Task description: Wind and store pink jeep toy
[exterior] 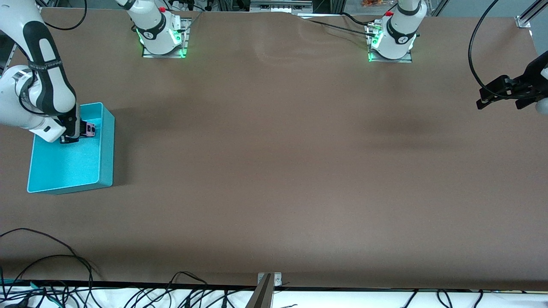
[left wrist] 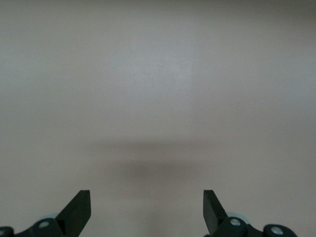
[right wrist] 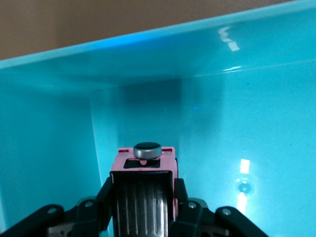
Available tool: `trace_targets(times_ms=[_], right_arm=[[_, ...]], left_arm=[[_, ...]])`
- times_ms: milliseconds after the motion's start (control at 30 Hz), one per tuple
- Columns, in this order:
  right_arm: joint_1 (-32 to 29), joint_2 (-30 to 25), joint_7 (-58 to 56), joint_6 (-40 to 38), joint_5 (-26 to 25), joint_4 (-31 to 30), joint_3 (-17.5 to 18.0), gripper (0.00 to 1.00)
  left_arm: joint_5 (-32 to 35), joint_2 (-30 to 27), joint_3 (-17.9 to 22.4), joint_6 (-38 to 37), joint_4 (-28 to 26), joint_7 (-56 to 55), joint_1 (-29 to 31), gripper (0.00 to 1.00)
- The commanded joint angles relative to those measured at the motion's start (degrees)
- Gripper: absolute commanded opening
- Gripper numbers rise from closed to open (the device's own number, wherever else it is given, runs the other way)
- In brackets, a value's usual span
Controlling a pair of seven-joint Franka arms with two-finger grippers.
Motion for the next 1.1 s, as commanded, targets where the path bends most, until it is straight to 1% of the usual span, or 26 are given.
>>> trace_targets(times_ms=[0,67,100,200,267,467,534,634,734,801,834,934,1068], right_arm=[[-0.6,-0.5,-1.8,0.7,1.5,-0.3,0.4,0.32],[-0.6,-0.7,-1.8,0.7,1.6,-0.3,0.4,0.57],[-0.6,-0.8,-1.7,0.7,1.6,-0.3,0.4,0.64],[-0.6,-1.2,-1.6,0.6,1.6,-0.3,0.5,0.74],[-0.6,-1.5,-1.6,0.6,1.6,-0.3,0.5,0.77],[-0.5,-3.7,-1.2,-0.1,1.6,-0.3,0.7,0.8],[-0.5,-5.0,-0.8,-0.2,1.6,-0.5,1.3,0.8],[-0.5,-7.7,-0.5,-0.2,1.6,-1.0,3.0,0.81],[-0.5,-10.2,1.7,-0.2,1.6,-1.8,3.2,0.81],[-0.4,-11.6,5.1,-0.7,1.6,-2.2,3.5,0.86],[-0.4,-12.2,7.0,-1.2,1.6,-2.3,4.3,0.89],[-0.4,-13.9,12.8,-3.5,1.4,-2.3,6.0,0.91],[-0.4,-15.7,18.9,-5.0,1.1,-2.0,7.7,1.0]], left_arm=[[1.1,0.7,0.0,-1.3,1.9,-0.6,0.2,1.0],[1.1,0.7,0.0,-1.3,1.9,-0.6,0.2,1.0],[1.1,0.7,0.0,-1.3,1.9,-0.6,0.2,1.0],[1.1,0.7,0.0,-1.3,1.9,-0.6,0.2,1.0],[1.1,0.7,0.0,-1.3,1.9,-0.6,0.2,1.0],[1.1,0.7,0.0,-1.3,1.9,-0.6,0.2,1.0],[1.1,0.7,0.0,-1.3,1.9,-0.6,0.2,1.0],[1.1,0.7,0.0,-1.3,1.9,-0.6,0.2,1.0],[1.2,0.7,0.0,-1.3,1.9,-0.6,0.2,1.0],[1.1,0.7,0.0,-1.3,1.9,-0.6,0.2,1.0],[1.1,0.7,0.0,-1.3,1.9,-0.6,0.2,1.0],[1.1,0.7,0.0,-1.3,1.9,-0.6,0.2,1.0],[1.1,0.7,0.0,-1.3,1.9,-0.6,0.2,1.0]])
